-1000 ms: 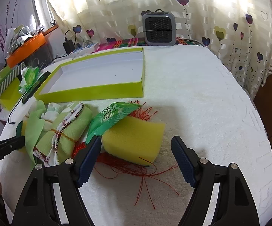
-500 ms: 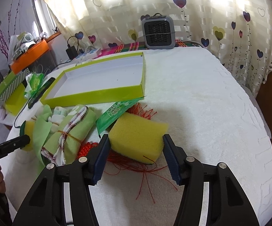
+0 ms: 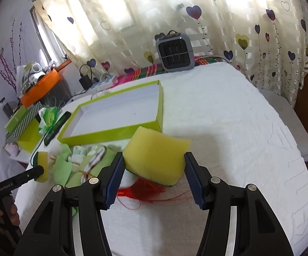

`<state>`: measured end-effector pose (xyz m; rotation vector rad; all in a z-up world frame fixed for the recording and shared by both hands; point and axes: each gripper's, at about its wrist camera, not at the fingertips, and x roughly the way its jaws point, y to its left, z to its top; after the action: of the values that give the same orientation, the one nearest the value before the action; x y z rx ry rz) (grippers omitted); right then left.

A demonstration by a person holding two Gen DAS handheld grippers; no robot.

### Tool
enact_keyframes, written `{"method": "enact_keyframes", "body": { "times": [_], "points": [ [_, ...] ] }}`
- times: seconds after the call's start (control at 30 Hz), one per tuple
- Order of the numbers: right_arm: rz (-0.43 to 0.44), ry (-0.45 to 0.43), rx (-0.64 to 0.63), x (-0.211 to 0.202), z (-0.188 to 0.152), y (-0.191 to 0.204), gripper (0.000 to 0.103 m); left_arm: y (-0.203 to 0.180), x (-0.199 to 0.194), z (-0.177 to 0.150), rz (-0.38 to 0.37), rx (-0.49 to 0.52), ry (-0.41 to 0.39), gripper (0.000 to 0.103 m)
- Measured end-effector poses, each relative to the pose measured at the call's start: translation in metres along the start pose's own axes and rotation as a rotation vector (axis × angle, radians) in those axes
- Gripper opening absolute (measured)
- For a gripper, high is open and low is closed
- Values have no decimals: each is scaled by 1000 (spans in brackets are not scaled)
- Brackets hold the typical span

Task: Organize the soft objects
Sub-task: 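Carry both sponges into the lime-green box and release them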

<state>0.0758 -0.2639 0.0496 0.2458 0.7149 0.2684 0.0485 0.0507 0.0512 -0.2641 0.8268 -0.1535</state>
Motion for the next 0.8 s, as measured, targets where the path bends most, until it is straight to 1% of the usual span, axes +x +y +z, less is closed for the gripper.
{"method": "enact_keyframes", "body": {
  "times": [0.17,0.4,0.63,0.8],
  "points": [
    [17,-18,24,-4,5,-3,57,-2,-3,9,-2,4,-21,51],
    [15,-41,9,-6,15,1,57,0,-3,22,3,14,-31,51],
    [30,-47,-21,0,33,13,57,-4,3,46,4,43,-34,51],
    [33,-40,-56,11,48,24,57,-4,15,65,-4,54,-20,51]
  ]
}}
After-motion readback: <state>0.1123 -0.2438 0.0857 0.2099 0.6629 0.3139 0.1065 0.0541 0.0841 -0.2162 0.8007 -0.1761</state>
